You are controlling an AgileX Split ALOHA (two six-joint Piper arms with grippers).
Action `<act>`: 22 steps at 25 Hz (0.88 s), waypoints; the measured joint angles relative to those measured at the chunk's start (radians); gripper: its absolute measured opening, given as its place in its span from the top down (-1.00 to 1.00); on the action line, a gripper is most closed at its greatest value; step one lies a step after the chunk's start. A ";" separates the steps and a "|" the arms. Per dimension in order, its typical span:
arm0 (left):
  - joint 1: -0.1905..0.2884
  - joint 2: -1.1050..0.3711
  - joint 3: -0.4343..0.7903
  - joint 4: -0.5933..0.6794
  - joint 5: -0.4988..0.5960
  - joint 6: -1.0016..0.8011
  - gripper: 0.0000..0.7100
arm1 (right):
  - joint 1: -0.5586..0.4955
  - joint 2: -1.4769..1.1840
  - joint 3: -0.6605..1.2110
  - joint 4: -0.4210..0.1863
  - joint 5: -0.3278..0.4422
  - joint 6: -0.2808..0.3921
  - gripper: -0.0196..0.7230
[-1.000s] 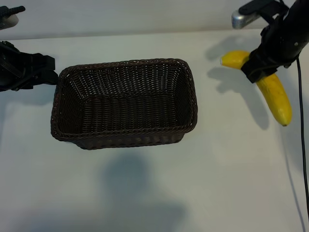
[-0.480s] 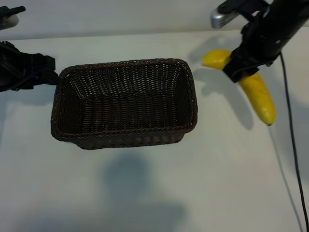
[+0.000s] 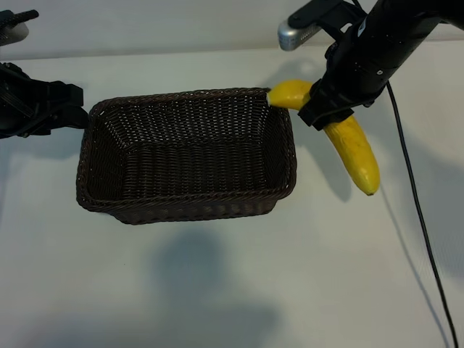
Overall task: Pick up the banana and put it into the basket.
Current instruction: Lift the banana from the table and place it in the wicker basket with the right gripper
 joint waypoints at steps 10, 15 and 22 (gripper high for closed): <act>0.000 0.000 0.000 0.000 0.000 0.000 -0.66 | 0.079 0.033 -0.087 0.004 -0.003 0.025 -0.16; 0.000 0.000 0.000 0.000 0.000 -0.001 -0.66 | 0.122 0.106 -0.143 0.004 0.024 0.027 -0.16; 0.000 0.000 0.000 0.000 0.000 -0.002 -0.66 | 0.179 0.165 -0.231 0.003 0.048 0.030 -0.16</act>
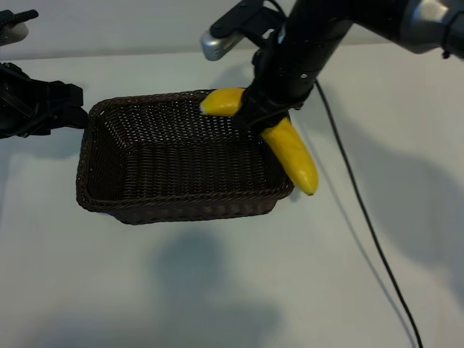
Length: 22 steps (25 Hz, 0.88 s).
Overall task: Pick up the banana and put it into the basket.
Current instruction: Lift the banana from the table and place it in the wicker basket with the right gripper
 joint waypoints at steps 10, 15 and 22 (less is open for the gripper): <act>0.000 0.000 0.000 0.000 0.000 0.000 -0.66 | 0.077 0.016 -0.040 -0.012 0.034 -0.284 -0.16; 0.000 0.000 0.000 0.000 0.000 0.000 -0.66 | 0.090 0.016 -0.040 -0.012 0.027 -0.330 -0.16; 0.000 0.000 0.000 0.000 0.000 0.000 -0.66 | 0.098 0.016 -0.040 0.019 -0.032 -0.334 -0.16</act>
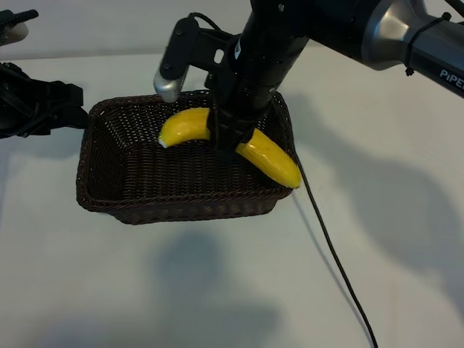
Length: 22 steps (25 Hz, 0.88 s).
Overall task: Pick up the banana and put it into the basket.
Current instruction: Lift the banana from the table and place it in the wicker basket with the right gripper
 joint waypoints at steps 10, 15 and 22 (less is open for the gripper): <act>0.000 0.000 0.000 -0.015 0.001 0.002 -0.66 | 0.000 0.000 0.000 0.023 -0.038 -0.042 -0.16; 0.000 0.000 0.000 -0.015 0.001 0.002 -0.66 | 0.015 0.000 0.000 0.040 -0.050 -0.088 -0.16; 0.000 0.000 0.000 -0.015 0.004 0.002 -0.66 | 0.053 0.017 0.000 0.048 -0.091 -0.138 -0.16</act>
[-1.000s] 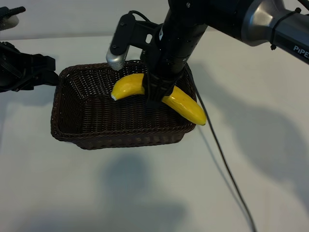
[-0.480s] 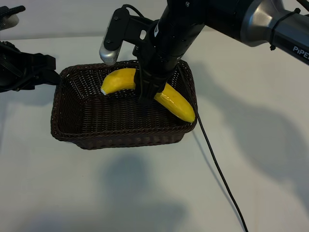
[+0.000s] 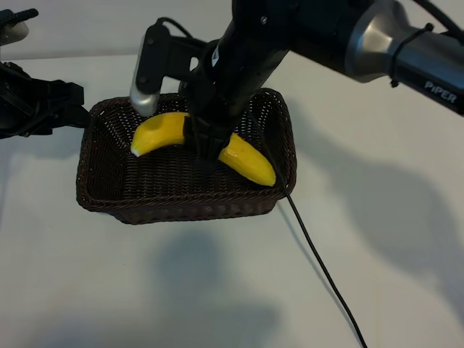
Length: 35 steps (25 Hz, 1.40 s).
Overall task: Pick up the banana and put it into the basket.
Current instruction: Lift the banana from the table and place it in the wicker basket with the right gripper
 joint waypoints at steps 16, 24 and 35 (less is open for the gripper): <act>0.000 0.000 0.000 -0.002 0.005 -0.001 -0.66 | 0.046 0.086 -0.003 -0.023 -0.082 -0.051 -0.16; 0.000 0.000 0.000 -0.001 0.003 -0.001 -0.66 | 0.047 0.127 -0.004 -0.022 -0.110 -0.051 -0.16; 0.000 0.000 0.000 -0.001 -0.003 0.000 -0.66 | 0.047 0.140 -0.004 -0.022 -0.139 -0.051 -0.16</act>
